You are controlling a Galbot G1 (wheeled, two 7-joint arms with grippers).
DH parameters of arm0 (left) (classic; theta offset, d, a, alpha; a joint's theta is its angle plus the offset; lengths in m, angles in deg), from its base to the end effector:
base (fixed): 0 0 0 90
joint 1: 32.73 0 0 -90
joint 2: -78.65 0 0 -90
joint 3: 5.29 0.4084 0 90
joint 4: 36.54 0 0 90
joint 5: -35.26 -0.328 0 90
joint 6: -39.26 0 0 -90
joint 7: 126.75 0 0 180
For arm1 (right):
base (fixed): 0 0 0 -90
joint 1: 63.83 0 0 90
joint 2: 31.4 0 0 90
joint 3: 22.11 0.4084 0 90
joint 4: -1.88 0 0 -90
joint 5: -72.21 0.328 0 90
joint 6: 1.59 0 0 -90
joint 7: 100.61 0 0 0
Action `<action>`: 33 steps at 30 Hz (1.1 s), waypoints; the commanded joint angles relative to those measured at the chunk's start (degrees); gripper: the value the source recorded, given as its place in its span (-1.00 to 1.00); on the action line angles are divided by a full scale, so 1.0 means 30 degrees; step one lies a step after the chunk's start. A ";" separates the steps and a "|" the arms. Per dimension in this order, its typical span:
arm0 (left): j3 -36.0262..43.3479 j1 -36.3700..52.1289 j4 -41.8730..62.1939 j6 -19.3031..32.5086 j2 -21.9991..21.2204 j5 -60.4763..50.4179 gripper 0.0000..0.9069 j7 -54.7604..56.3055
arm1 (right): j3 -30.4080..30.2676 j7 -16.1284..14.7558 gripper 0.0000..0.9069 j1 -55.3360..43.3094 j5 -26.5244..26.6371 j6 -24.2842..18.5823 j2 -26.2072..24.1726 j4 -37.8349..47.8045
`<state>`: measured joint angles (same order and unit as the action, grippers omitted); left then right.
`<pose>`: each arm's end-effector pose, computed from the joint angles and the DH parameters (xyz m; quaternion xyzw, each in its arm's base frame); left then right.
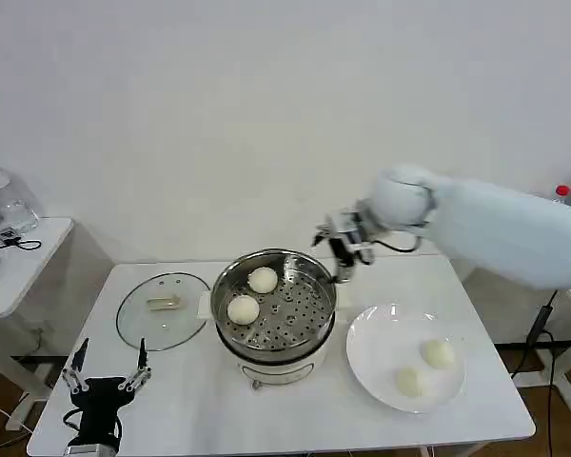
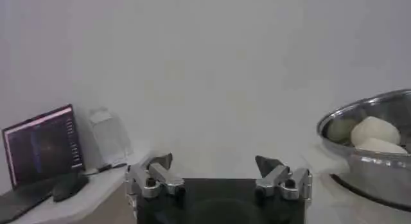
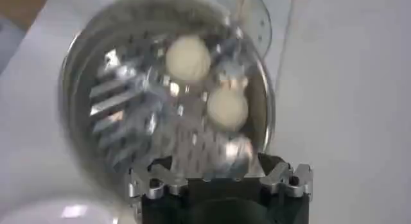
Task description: Take steamed baozi put them in steamer then cover it.
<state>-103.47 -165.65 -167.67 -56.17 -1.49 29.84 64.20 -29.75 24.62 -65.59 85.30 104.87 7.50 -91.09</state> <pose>0.0539 0.0676 -0.3011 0.0965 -0.9811 -0.1628 0.0406 0.4995 -0.1007 -0.0282 0.5328 -0.5496 0.6033 0.2236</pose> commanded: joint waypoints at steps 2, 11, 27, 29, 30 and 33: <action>0.0291 0.0267 0.0477 0.0021 0.0099 0.0033 1.00 -0.0031 | -0.0100 -0.1485 1.00 0.1758 -0.3725 -0.2731 -0.7277 -0.2685; 0.0333 0.0066 0.0636 0.0045 0.0096 -0.0071 1.00 -0.0075 | 0.4827 -0.1211 1.00 0.9492 -0.5806 -0.3109 -0.9146 -0.3353; 0.0210 -0.0016 0.0758 0.0002 -0.0033 -0.0273 1.00 -0.0078 | 0.7341 -0.0372 1.00 1.4809 -0.6274 -0.2032 -0.6626 -0.2258; 0.0177 -0.0056 0.0740 -0.0002 -0.0080 -0.0286 1.00 -0.0075 | 0.7381 -0.0267 1.00 1.4947 -0.6307 -0.1857 -0.6217 -0.2022; 0.0176 -0.0099 0.0729 -0.0004 -0.0126 -0.0326 1.00 -0.0075 | 0.7436 -0.0248 1.00 1.5058 -0.6302 -0.1783 -0.5932 -0.1874; 0.0167 -0.0169 0.0745 0.0008 -0.0175 -0.0361 1.00 -0.0072 | 0.7460 -0.0206 1.00 1.5171 -0.6303 -0.1621 -0.5567 -0.1700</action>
<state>-102.91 -165.96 -165.45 -56.15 -1.92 28.88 63.96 -10.58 23.53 -26.50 67.65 99.01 -12.45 -97.84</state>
